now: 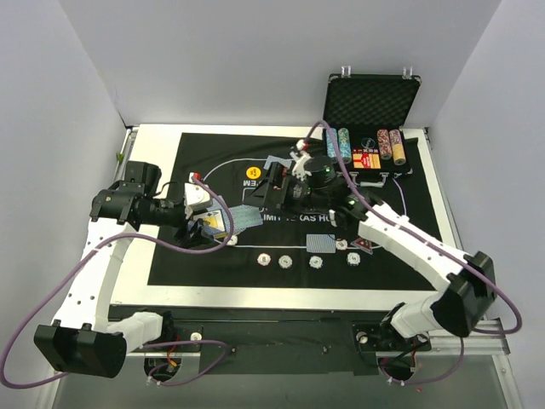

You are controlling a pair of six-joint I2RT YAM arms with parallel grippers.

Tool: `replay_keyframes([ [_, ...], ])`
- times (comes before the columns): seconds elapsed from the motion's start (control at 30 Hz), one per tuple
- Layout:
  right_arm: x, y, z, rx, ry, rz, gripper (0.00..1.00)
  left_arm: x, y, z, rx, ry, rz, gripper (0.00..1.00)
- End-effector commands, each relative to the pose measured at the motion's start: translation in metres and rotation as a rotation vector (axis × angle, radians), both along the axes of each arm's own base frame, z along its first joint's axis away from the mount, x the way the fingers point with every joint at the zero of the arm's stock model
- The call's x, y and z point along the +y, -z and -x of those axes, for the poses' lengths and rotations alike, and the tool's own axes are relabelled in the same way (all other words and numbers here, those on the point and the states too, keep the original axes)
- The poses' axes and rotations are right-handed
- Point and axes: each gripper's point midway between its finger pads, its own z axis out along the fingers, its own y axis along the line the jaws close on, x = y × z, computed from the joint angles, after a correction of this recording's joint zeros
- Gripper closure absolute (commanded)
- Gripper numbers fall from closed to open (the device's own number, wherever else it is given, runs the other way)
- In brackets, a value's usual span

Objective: Distribute texas hold em gaming equipment

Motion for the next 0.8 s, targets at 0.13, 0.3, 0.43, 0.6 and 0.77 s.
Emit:
replay_keyframes([
  [0.13,0.035,-0.003,0.008,0.019,-0.061,-0.045,0.10,-0.008,-0.029,0.001,-0.094,0.030,0.071,0.88],
  [0.3,0.031,0.004,0.014,0.045,-0.053,-0.058,0.25,-0.008,-0.028,0.000,-0.093,0.029,0.068,0.88],
  [0.43,0.028,0.007,0.019,0.058,-0.051,-0.068,0.33,-0.008,-0.028,-0.001,-0.090,0.027,0.070,0.88],
  [0.6,0.025,0.006,0.022,0.061,-0.047,-0.087,0.41,-0.008,-0.029,-0.001,-0.098,0.024,0.070,0.88],
  [0.77,0.020,0.006,0.025,0.063,-0.042,-0.094,0.50,-0.008,-0.028,-0.001,-0.096,0.024,0.068,0.88],
])
